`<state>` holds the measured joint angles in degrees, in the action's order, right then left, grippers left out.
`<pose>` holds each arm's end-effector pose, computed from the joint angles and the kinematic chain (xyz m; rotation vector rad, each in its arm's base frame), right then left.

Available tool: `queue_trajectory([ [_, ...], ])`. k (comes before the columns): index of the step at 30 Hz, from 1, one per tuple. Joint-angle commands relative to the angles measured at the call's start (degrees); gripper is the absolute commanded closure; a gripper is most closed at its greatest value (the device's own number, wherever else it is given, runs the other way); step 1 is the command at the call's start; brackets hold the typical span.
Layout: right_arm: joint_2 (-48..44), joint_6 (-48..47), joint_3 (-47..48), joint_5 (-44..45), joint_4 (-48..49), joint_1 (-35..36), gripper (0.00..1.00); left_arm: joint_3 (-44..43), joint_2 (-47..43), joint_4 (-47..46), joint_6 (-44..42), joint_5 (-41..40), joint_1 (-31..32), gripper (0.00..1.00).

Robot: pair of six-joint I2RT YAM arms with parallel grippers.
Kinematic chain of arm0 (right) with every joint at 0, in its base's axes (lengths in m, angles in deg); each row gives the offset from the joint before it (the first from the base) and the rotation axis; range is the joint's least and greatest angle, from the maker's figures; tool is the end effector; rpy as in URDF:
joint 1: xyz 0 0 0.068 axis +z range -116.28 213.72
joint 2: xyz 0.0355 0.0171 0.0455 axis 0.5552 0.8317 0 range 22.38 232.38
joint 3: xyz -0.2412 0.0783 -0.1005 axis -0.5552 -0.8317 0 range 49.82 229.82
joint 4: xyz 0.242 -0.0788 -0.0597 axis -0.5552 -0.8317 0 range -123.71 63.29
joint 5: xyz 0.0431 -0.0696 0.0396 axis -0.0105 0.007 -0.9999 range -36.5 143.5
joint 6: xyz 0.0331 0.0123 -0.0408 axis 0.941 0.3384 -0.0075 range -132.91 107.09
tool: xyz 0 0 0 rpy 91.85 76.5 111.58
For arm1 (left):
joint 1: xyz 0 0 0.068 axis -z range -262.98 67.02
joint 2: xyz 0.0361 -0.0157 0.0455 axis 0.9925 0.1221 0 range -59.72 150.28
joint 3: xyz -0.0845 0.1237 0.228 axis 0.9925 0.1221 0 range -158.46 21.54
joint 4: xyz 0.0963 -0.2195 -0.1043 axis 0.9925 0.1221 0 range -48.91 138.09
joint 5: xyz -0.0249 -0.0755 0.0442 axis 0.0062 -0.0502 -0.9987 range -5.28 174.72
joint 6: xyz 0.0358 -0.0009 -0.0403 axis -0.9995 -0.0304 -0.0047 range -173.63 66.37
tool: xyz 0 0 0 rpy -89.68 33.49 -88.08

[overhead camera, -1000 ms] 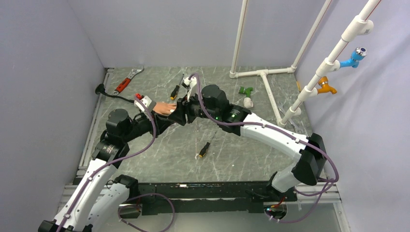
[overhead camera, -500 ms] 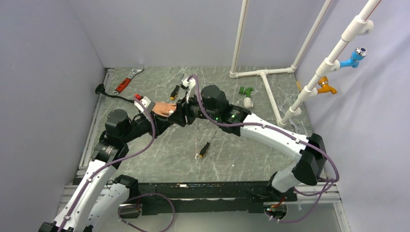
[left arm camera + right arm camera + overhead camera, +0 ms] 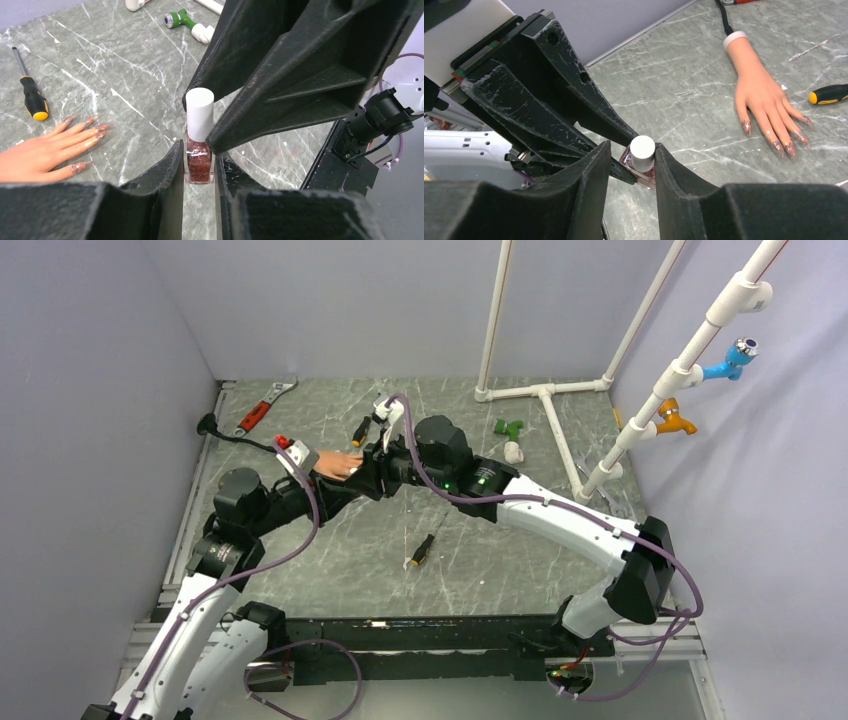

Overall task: Paint the nails
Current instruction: Unscrew the nail polish bottle.

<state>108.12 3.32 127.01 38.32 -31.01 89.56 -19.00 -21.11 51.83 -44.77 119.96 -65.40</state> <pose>0.1929 0.3008 0.3755 -0.8449 1.7423 1.1110 0.1448 -0.0674 0.3306 0.5950 1.6719 -0.8649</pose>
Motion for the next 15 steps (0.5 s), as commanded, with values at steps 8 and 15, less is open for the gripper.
queue_trajectory([
  [8,0.8,0.2,2.3,-1.8,0.0,0.7,0.80,-1.1,-1.4,-5.5,1.0,3.0,-0.4,1.00],
  [15,-0.9,0.2,-0.3,-8.6,1.4,0.8,1.00,-1.7,-1.8,-4.5,0.5,3.9,-0.4,1.00],
])
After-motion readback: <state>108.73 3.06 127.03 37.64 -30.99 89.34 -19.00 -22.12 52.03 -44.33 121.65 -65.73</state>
